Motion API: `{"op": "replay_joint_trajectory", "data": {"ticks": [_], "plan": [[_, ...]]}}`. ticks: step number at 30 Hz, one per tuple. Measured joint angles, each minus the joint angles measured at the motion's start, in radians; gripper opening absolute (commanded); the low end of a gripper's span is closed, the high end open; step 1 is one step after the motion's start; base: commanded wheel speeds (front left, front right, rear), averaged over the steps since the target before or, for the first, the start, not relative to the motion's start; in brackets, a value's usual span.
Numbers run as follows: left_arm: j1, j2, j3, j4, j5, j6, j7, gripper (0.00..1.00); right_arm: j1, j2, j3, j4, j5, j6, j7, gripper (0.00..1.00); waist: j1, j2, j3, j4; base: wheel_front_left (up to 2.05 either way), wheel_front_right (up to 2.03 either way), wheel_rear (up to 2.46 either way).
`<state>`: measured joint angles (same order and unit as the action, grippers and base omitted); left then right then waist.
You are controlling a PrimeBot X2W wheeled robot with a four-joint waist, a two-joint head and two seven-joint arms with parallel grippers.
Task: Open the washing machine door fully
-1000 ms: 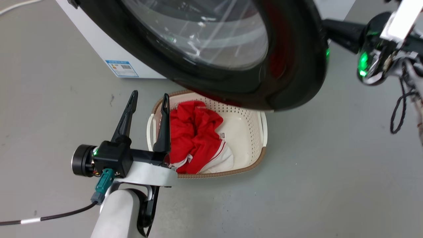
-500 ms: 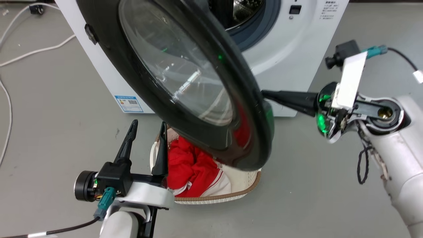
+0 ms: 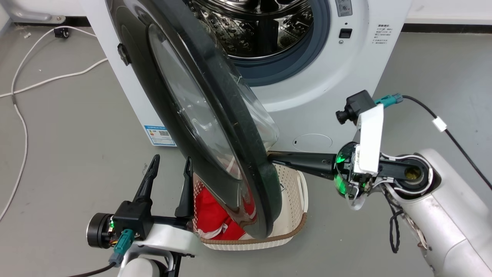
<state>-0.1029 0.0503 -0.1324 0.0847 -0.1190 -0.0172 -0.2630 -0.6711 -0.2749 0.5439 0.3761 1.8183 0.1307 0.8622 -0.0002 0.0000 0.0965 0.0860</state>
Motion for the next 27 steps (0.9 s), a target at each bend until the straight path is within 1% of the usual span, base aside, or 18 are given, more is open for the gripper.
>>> {"op": "replay_joint_trajectory", "data": {"ticks": [6,9,10,12,19,24,27], "plan": [[0.012,0.0,-0.004,-0.001,-0.008,0.005,0.0,1.0,0.027,0.008,0.029,-0.044,0.013,0.0,-0.029,0.0,0.0001,0.0,-0.007,0.002,0.0,0.0,0.0],[0.015,0.0,-0.006,-0.001,-0.01,0.008,0.0,1.0,0.045,0.007,0.022,-0.056,0.013,0.0,-0.072,0.0,0.0001,0.0,-0.01,0.001,0.0,0.0,0.0],[0.015,0.0,-0.007,-0.002,-0.015,0.009,0.0,1.0,0.059,0.007,-0.012,-0.069,0.012,0.0,-0.144,0.0,0.0001,0.0,-0.01,-0.002,0.0,0.0,0.0],[0.015,0.0,-0.007,-0.002,-0.016,0.01,0.0,1.0,0.076,0.006,-0.049,-0.082,0.017,0.0,-0.195,0.0,0.0001,0.0,-0.011,-0.005,0.0,0.0,0.0],[0.019,0.0,0.001,-0.002,-0.017,0.017,0.0,1.0,0.188,-0.021,-0.197,-0.164,0.03,0.0,-0.354,0.0,0.0001,0.0,-0.022,-0.022,0.0,0.0,0.0],[0.025,0.0,0.007,0.002,-0.017,0.017,0.0,1.0,0.329,-0.036,-0.323,-0.242,0.038,0.0,-0.457,0.0,0.0001,0.0,-0.033,-0.032,0.0,0.0,0.0],[0.035,0.0,0.012,0.001,-0.017,0.017,0.0,1.0,0.424,-0.037,-0.378,-0.283,0.02,0.0,-0.517,0.0,0.0001,0.0,-0.038,-0.039,0.0,0.0,0.0]]}}
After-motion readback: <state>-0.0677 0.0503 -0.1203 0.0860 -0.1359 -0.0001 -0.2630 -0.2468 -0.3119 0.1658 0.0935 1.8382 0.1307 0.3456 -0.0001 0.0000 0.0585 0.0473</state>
